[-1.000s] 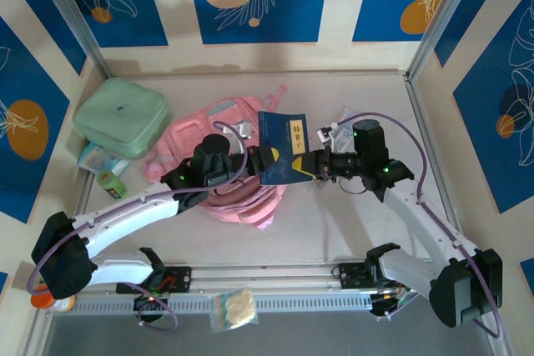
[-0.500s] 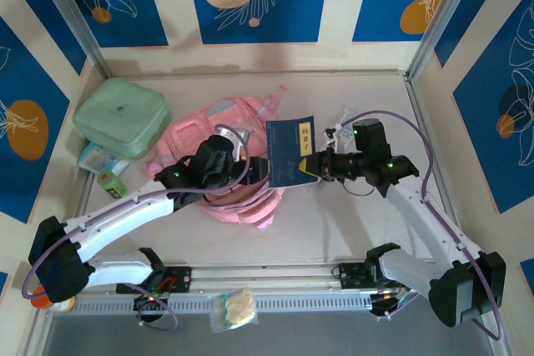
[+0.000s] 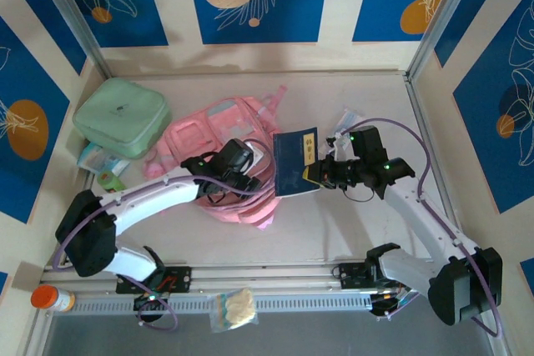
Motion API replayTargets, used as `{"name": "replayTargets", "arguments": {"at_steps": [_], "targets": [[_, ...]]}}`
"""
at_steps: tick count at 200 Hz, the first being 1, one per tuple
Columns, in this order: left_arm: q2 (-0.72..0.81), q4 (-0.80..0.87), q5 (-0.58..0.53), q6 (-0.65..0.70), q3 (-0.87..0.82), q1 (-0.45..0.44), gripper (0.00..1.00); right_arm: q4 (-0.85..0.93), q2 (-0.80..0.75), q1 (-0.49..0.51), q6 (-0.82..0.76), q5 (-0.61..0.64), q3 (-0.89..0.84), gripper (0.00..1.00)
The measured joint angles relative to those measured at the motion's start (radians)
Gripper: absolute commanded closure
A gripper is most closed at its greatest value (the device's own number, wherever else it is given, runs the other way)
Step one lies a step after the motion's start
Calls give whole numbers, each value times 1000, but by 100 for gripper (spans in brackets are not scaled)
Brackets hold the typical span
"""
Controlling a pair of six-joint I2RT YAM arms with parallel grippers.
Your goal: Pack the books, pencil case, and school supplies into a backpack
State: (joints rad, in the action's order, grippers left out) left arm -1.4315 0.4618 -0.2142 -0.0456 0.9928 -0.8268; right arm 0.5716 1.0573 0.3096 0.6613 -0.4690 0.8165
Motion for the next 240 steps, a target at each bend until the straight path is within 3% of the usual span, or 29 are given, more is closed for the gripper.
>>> {"name": "replayTargets", "arguments": {"at_steps": [82,175,240], "targets": [[-133,-37,-5,128,45,9,27,1,7,-38,0,3,-1,100],[-183,-78,-112,174,103,22,93,21,6,-89,-12,-3,-16,100],[-55,34,-124,173,250,52,100,101,5,-116,-58,-14,0,100]]}}
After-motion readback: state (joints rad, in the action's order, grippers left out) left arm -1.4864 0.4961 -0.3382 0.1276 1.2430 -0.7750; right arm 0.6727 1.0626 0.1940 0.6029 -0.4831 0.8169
